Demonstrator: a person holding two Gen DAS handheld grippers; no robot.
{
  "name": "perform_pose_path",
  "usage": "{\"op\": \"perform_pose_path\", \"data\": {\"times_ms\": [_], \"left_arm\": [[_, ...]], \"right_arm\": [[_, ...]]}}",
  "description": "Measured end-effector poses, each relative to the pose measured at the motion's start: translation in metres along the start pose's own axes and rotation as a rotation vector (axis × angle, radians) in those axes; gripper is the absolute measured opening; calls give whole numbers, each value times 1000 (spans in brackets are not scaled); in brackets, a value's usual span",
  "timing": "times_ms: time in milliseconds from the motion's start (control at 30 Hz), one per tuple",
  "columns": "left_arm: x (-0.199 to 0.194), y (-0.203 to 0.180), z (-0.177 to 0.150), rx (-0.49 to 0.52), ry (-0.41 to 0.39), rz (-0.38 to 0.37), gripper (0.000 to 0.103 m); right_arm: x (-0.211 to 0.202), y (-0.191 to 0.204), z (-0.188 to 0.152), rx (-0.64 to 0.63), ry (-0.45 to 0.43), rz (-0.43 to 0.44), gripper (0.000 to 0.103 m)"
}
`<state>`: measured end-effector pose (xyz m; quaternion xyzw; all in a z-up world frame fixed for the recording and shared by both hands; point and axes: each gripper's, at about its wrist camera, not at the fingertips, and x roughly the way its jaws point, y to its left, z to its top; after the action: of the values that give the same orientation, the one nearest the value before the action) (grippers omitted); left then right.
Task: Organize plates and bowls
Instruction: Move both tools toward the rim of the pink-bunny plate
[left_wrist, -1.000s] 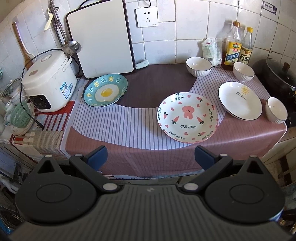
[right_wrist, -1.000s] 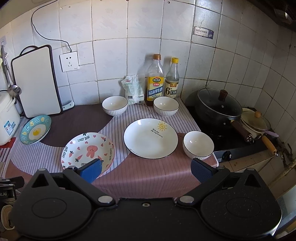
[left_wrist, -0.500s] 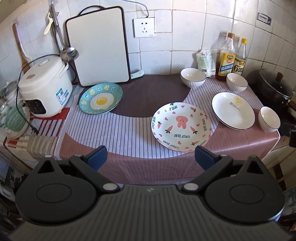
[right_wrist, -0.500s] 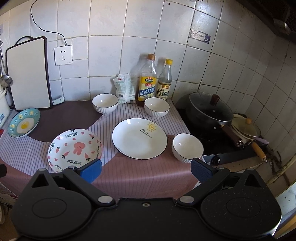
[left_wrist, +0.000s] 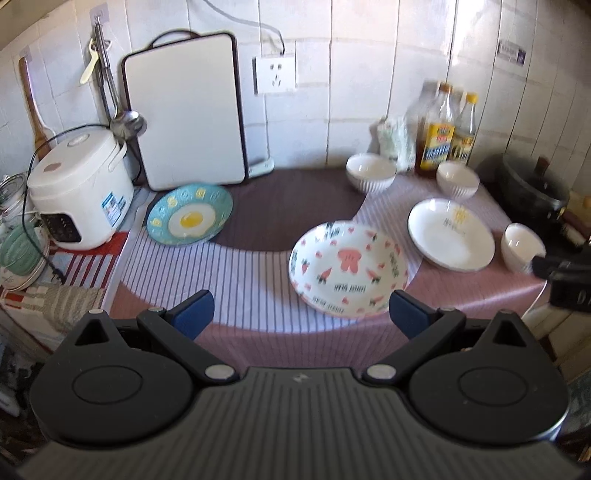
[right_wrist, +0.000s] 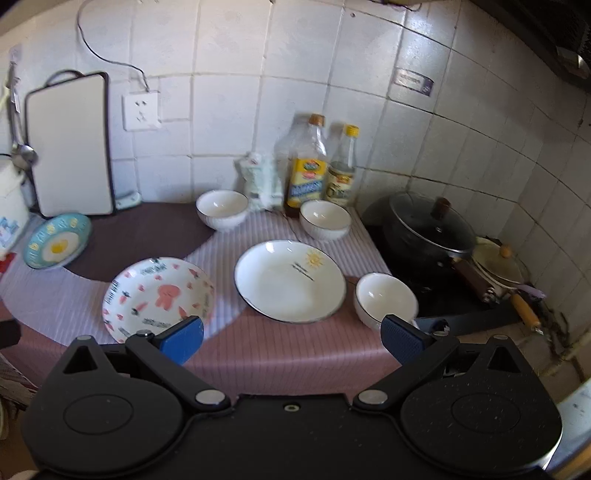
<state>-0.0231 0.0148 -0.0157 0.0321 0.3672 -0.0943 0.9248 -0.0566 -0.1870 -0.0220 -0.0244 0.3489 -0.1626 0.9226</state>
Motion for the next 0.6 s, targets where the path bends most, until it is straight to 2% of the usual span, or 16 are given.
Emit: {"op": "perform_pose_path", "data": {"times_ms": [133, 200, 267, 300, 433, 500, 533, 600], "left_arm": [[-4, 6, 6, -2, -82, -47, 102], [-2, 8, 11, -4, -93, -106, 100], [5, 12, 15, -5, -87, -132, 100], [10, 11, 16, 2, -85, -134, 100], [52, 9, 15, 59, -30, -123, 100], [80, 6, 10, 115, 4, -149, 100], [94, 1, 6, 164, 19, -129, 99], [113, -6, -4, 232, -11, -97, 98]], "right_arm": [[1, 1, -2, -11, -68, 93, 103], [5, 4, -4, -23, -126, 136, 103], [17, 9, -9, -24, -171, 171, 103], [28, 11, -11, -27, -167, 183, 103], [88, 17, -22, 11, -22, 283, 102], [110, 19, -29, 51, 15, 333, 100], [119, 21, -33, 66, 31, 361, 97], [137, 25, -38, 90, 59, 404, 96]]}}
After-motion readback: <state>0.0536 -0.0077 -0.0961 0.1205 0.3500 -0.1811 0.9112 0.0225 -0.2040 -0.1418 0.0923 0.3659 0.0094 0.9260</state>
